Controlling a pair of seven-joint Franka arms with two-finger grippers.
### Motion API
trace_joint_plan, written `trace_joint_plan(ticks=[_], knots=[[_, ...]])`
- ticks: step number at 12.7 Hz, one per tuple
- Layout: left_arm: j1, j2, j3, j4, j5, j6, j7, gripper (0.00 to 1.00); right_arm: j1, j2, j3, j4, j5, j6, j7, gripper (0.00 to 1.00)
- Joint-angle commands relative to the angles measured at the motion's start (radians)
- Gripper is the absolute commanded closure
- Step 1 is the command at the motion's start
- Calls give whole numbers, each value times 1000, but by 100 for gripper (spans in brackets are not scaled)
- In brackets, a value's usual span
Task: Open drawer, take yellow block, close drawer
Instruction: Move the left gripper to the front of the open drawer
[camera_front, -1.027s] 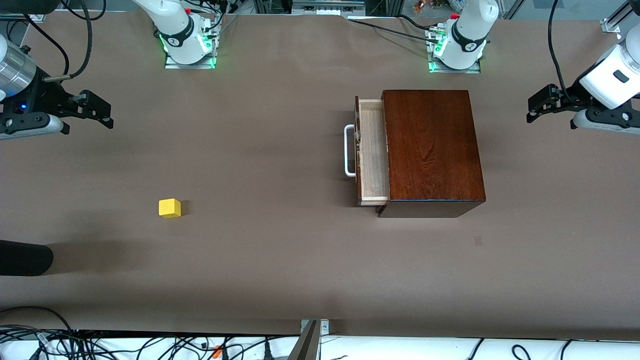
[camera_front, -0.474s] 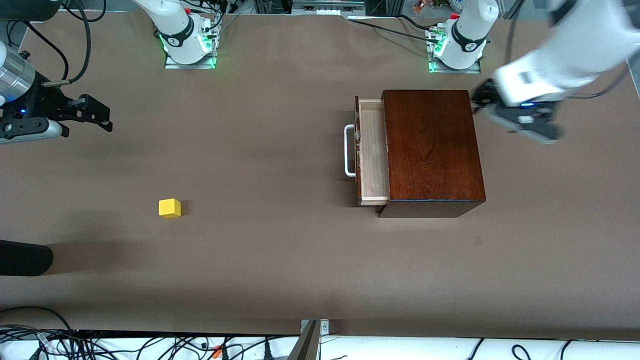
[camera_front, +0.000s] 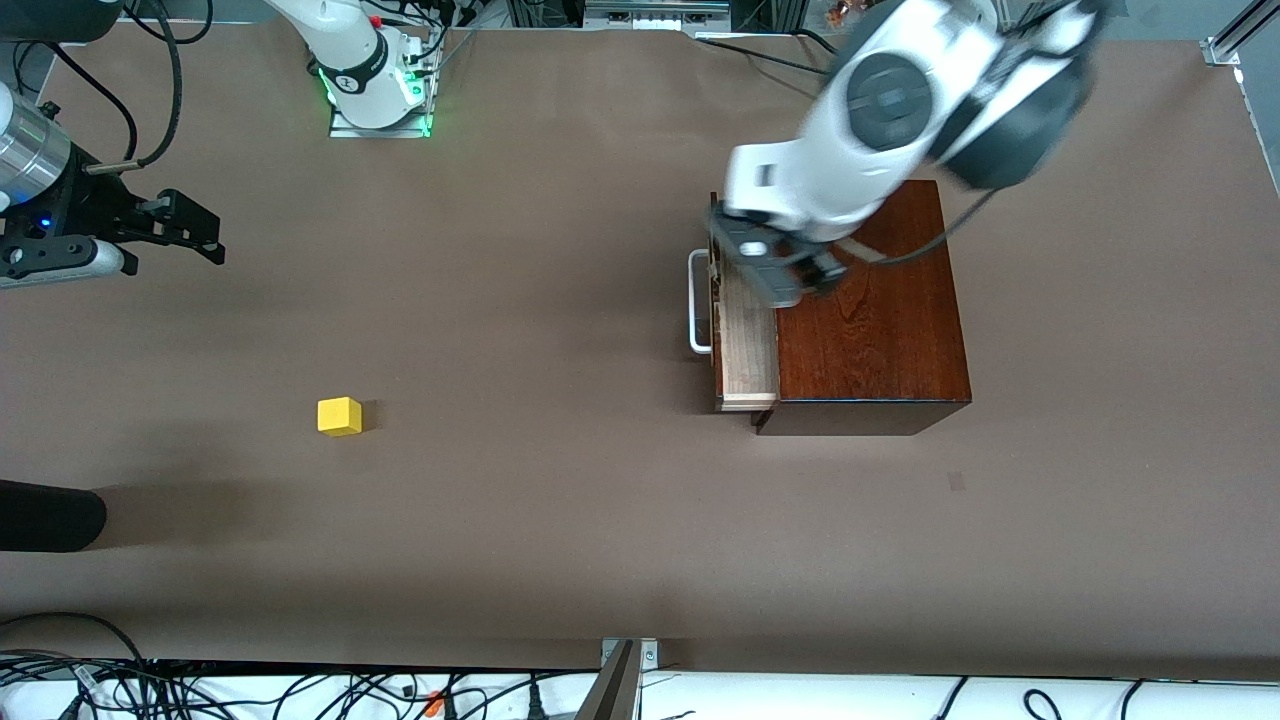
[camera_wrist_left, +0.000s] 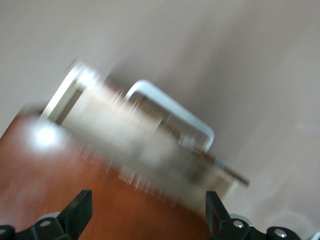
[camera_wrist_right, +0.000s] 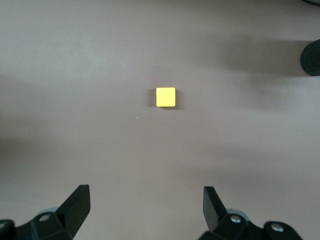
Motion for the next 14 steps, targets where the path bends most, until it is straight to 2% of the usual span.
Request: trace_joint_plan(ticks=[1,3,4,8,11,14], knots=[[-83,139,6,71,8,130,186,0,-4,10,2,25,14,-5,13,0],[-103,226,6,71,35,227,357,0,-4,10,2,23,14,-2,13,0],[-101,260,4,69,32,231,411,0,-4,10,2,25,14,-2,13,0],[-106,282,10,27,74,218,443,0,-4,10,2,25,14,-2,13,0],[-78,295,15,19,88,92,444,0,-6,11,2,23,14,-2,13,0],[-74,292,21,20,91,32,444,0,-6,11,2,25,14,-2,13,0]])
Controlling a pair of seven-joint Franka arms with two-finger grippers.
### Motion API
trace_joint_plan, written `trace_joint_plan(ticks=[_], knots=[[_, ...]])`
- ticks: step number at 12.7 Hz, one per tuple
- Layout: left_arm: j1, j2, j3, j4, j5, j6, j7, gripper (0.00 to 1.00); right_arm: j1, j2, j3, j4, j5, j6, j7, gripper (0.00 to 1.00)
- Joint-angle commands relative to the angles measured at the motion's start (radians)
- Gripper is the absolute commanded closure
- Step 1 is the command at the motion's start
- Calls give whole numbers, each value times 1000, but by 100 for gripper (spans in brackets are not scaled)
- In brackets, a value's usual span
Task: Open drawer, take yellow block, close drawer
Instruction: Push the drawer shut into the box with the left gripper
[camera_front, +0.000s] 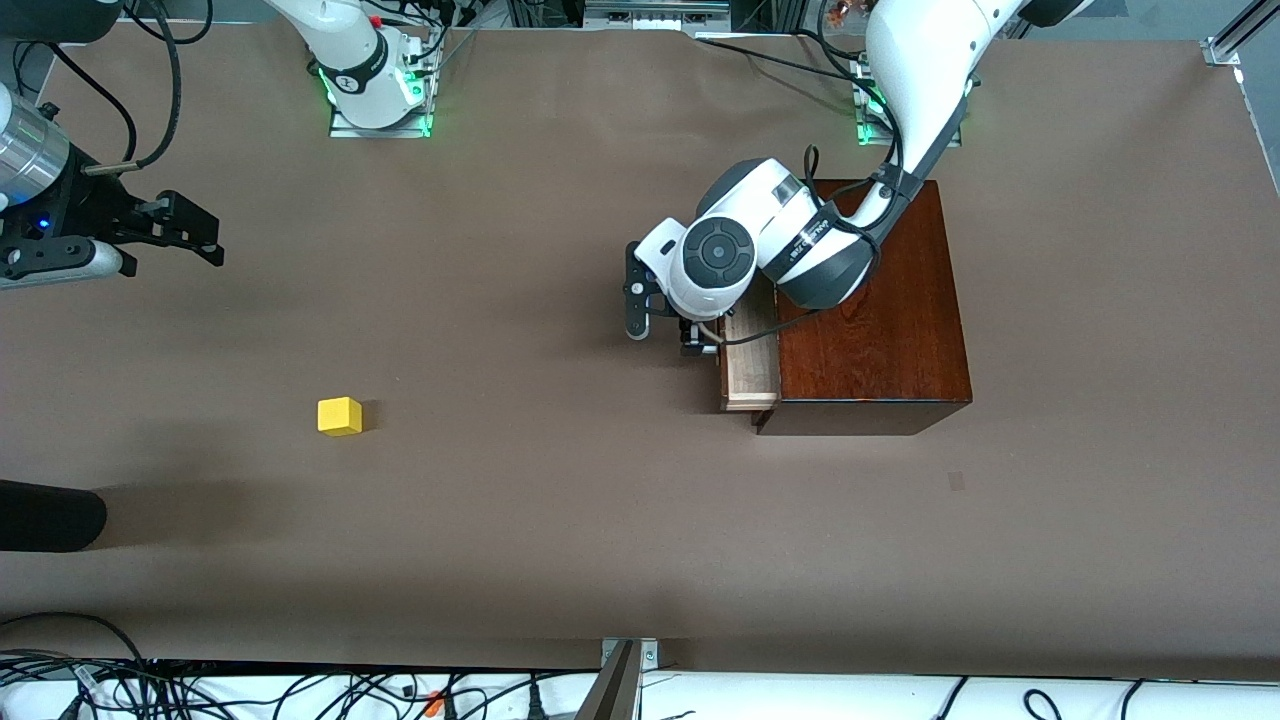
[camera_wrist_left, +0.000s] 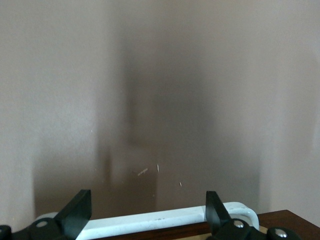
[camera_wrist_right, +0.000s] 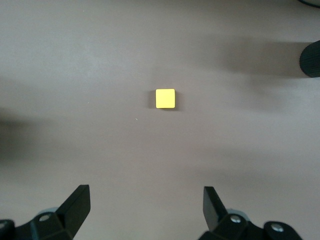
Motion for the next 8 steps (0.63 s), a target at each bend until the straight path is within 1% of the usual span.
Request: trace_joint_plan(ticks=[1,2,4,6,8], knots=[[18,-5,11,-17,51,-132,11,0,-6,10,3,23,14,-7,13,0],[18,-10,10,-13,81,-158,13,0,-6,10,3,24,14,-7,13,0],[27,-11,10,12,99,-215,13,0,-6,10,3,23,14,-7,13,0],[48,-14,10,12,119,-231,13,0,-6,10,3,23,14,-7,13,0],[48,-15,8,13,119,-237,13,0,-6,10,3,23,14,-7,13,0]])
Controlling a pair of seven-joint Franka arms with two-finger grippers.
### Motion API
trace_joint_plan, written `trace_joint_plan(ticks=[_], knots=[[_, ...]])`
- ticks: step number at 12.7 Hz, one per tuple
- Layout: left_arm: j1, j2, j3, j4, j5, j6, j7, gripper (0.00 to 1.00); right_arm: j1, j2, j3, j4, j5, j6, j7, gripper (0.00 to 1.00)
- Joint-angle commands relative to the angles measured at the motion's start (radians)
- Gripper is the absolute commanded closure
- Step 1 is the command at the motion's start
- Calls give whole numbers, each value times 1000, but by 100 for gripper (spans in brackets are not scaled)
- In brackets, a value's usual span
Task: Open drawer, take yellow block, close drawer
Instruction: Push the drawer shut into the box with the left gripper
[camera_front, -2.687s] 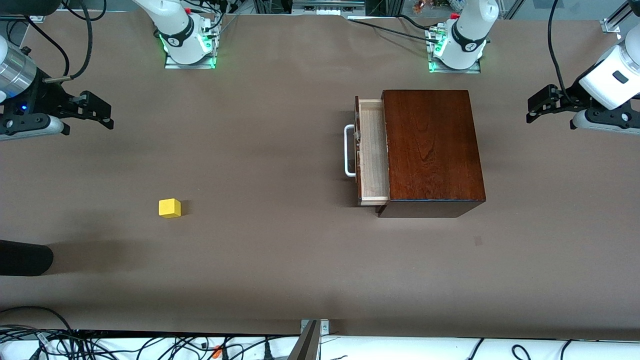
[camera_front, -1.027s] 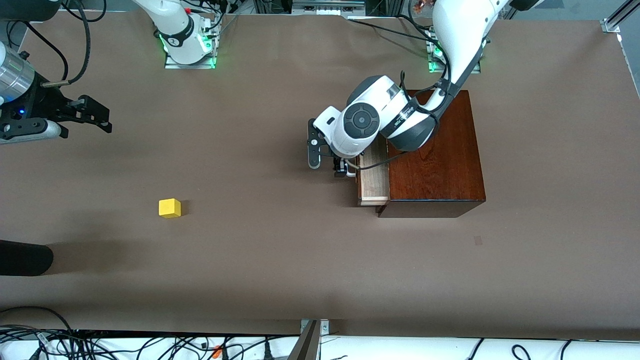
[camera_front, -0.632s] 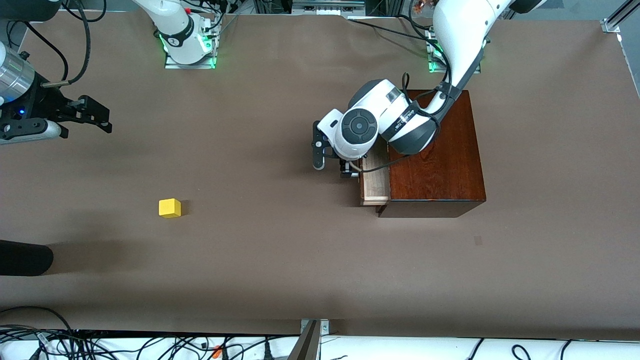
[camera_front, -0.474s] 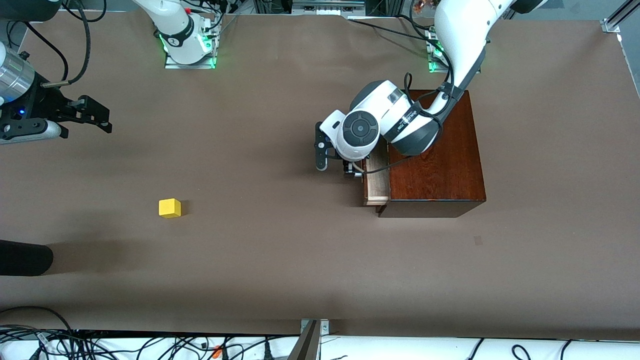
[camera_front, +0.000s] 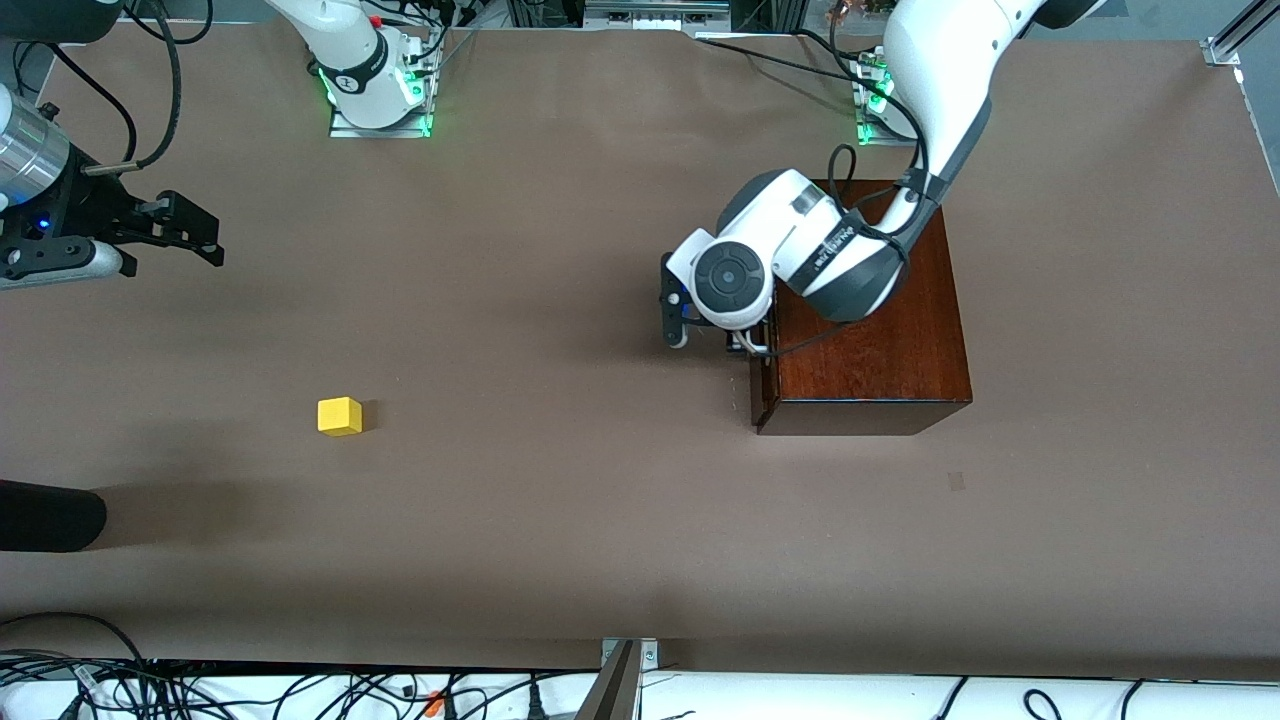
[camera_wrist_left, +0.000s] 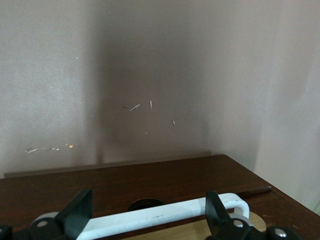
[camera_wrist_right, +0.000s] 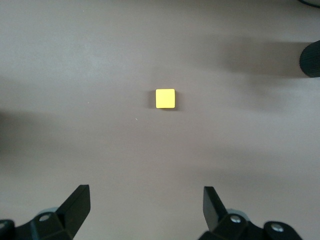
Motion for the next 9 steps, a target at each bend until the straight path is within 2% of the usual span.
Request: trace_joint_plan(ticks=[1,4,6,9], knots=[[9,-15,5,-11,32,-47,8,0,-6,10,3,23,14,-7,13,0],[17,-18,0,-1,12,-46,-3,0,-6,10,3,24,14,-7,13,0],[20,-61,-3,45,-107,-50,-60,0,-6,10,3,24,14,-7,13,0],[23,-180,1,51,-174,-125,-343,0,-6,10,3,23,14,-7,13,0]])
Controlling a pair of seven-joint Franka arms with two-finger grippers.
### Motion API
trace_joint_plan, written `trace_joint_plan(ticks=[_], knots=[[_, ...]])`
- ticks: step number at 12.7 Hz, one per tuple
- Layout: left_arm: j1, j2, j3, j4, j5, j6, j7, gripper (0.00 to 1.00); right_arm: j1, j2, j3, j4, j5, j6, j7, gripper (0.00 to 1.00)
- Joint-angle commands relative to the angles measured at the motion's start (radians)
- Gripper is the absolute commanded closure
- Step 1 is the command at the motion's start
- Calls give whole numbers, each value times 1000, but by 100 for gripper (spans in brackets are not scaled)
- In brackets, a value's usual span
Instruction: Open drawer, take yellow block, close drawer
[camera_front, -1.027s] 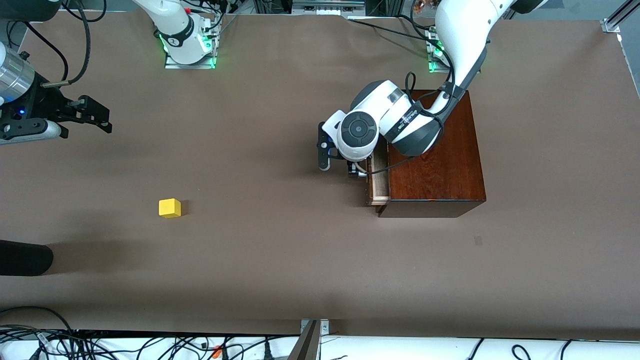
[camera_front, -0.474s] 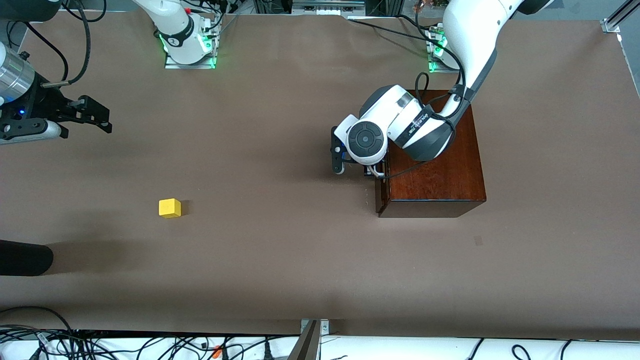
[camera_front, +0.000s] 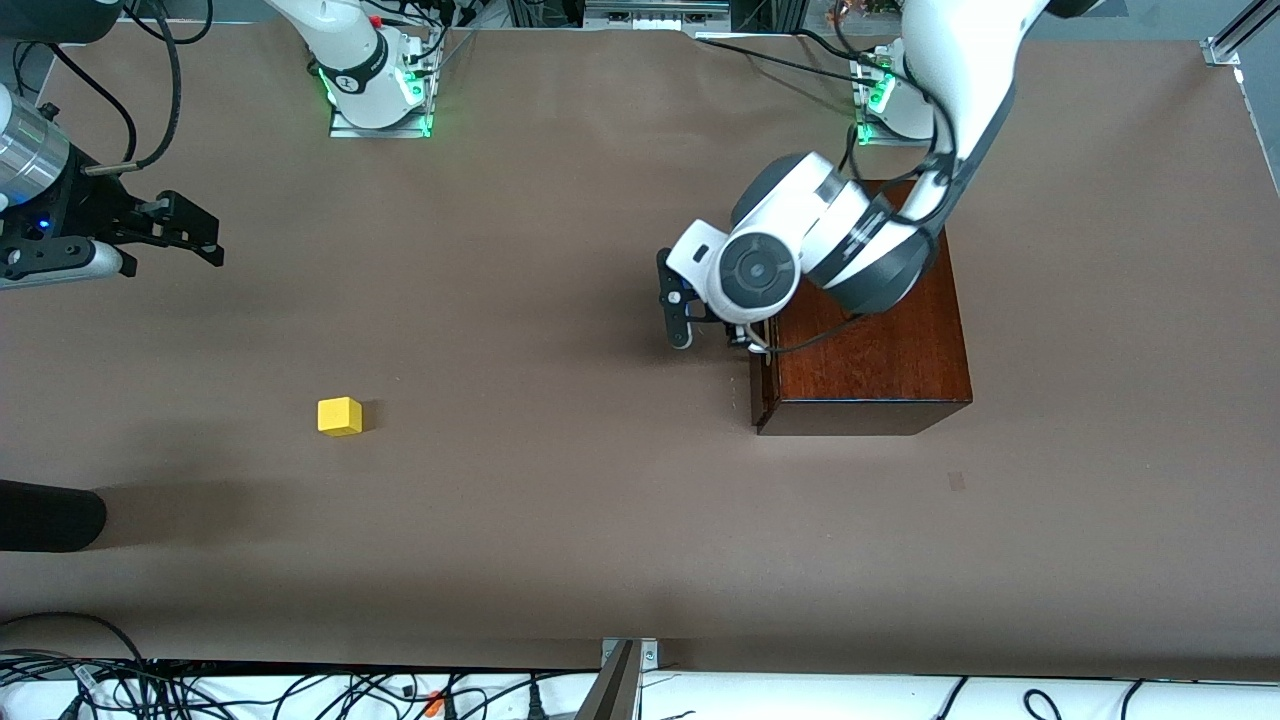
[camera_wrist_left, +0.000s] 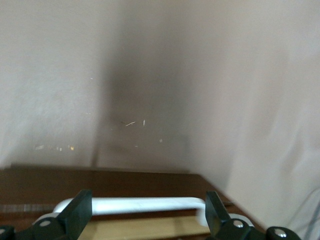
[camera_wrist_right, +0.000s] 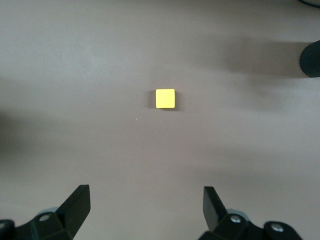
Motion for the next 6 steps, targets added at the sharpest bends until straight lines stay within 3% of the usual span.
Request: trace_joint_plan(ticks=[1,4,6], knots=[[18,-145,1,-14,-29,-91,-258,0,-7,10,3,23,14,-7,13,0],[79,-281,35,-24,-15,-159,-480,0,-7,10,1,23,16,-8,13,0],[90,-346,173,-36,-25,-160,-477,0,-7,10,1,23,16,-8,13,0]])
